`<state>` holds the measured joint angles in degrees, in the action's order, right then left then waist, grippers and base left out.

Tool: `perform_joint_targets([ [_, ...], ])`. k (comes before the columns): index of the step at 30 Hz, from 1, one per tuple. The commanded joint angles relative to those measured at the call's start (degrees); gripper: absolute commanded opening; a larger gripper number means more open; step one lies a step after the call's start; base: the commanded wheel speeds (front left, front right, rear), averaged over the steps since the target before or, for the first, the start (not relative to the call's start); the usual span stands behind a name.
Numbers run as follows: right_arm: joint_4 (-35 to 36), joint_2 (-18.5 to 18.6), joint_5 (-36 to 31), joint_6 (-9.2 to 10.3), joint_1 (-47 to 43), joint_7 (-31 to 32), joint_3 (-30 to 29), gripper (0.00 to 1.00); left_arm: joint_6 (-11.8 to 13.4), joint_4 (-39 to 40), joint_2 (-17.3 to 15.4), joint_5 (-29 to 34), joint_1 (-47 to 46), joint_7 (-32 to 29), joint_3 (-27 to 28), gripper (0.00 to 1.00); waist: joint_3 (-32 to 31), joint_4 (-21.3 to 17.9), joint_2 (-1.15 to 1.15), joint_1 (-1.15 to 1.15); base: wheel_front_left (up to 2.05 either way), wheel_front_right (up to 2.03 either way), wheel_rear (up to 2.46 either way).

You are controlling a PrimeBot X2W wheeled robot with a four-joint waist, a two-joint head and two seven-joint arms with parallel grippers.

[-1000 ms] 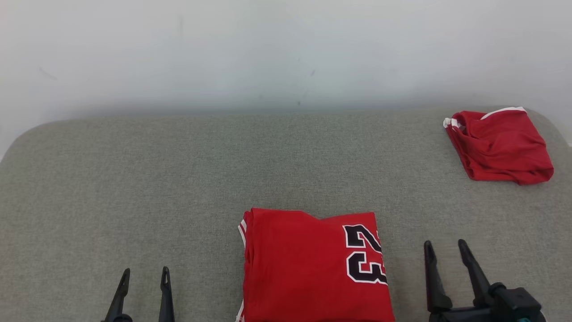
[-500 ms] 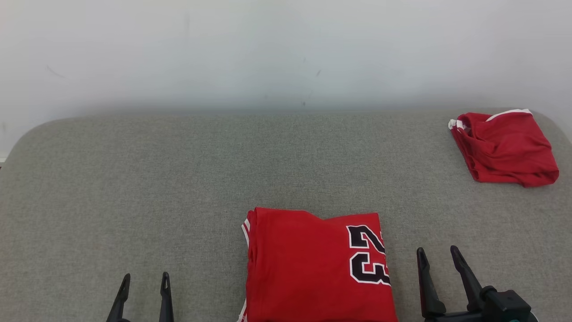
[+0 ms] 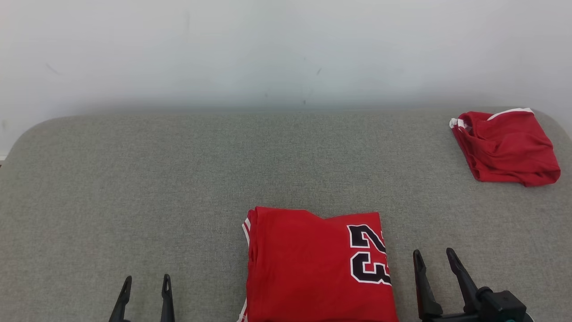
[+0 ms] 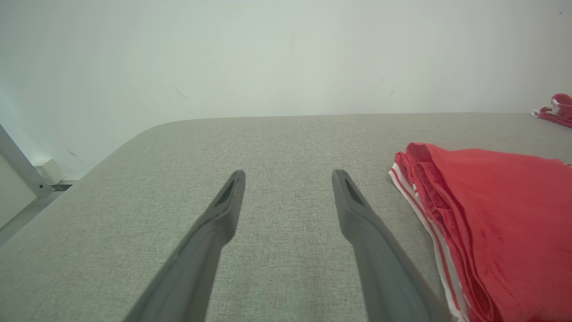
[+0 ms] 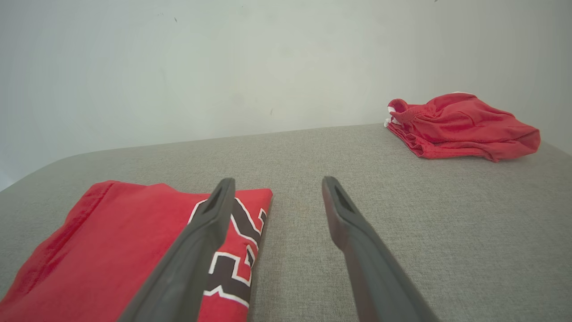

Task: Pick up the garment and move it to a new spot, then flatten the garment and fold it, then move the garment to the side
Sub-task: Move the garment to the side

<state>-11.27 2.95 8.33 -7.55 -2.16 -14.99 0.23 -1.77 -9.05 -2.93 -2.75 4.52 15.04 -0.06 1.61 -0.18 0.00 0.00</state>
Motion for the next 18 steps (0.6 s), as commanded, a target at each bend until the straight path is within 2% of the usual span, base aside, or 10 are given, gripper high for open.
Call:
perform_joint_targets([
  [1, 0.0, -0.1, 0.5, 0.17, 0.4, -0.2, 0.1, 1.0, 0.1, -0.2, 0.1, 0.0, 0.1, 0.1, 0.0, 1.0, 0.0, 0.0, 0.0, 0.0, 0.0, 0.0, 0.0],
  [18, -0.3, -0.1, 0.5, 0.17, 0.8, -0.2, 0.1, 1.0, 0.0, -0.5, 0.1, -0.4, -0.5, 0.1, 0.3, 1.0, 0.3, 0.0, 0.0, 0.0, 0.0, 0.0, 0.0],
])
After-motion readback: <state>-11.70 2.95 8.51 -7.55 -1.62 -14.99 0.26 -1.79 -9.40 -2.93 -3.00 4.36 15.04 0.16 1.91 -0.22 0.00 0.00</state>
